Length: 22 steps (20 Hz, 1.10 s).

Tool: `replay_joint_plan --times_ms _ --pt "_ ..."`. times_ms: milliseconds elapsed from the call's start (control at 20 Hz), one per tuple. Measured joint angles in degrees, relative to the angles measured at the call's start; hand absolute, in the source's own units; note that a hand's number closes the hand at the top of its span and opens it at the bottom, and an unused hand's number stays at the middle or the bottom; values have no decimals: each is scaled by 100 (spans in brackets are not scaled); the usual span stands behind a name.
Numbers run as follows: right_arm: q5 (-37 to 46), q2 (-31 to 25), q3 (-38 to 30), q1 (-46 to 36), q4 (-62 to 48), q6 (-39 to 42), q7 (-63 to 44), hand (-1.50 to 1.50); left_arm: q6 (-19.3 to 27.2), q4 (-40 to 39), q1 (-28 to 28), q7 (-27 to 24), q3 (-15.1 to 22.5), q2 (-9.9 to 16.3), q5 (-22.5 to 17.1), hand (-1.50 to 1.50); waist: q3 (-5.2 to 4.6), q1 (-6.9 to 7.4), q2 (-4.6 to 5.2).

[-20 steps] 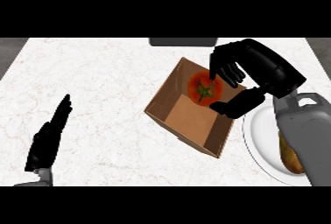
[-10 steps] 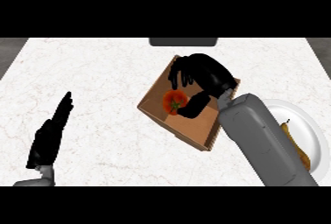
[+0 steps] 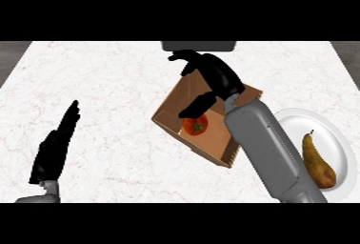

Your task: Pick the tomato from the plate and place it in the cardboard box

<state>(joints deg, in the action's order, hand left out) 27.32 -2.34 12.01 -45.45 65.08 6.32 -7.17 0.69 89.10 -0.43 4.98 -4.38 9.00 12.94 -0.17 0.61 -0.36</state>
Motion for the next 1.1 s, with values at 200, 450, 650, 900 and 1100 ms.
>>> replay_joint_plan --times_ms 200,450,650,900,1100 --pt "-538 87 -560 -15 -70 -405 171 -150 -28 19 -63 93 -8 2 -22 0 0 -2 11" --pt "-1437 -24 -1519 -143 -229 -321 442 -150 39 -29 -60 30 -21 -23 27 0 12 -15 39" --pt "-1964 -475 -2230 -173 -385 -179 533 -150 -1 -10 21 -20 -53 -8 -16 0 16 -21 46" --pt "-2389 -1340 -3056 -348 -1113 55 800 -150 41 65 52 -4 32 -79 56 0 20 15 67" --pt "-2720 -2118 -3550 -446 -1868 623 1188 -150 -14 64 -58 85 -25 -15 20 0 23 40 82"
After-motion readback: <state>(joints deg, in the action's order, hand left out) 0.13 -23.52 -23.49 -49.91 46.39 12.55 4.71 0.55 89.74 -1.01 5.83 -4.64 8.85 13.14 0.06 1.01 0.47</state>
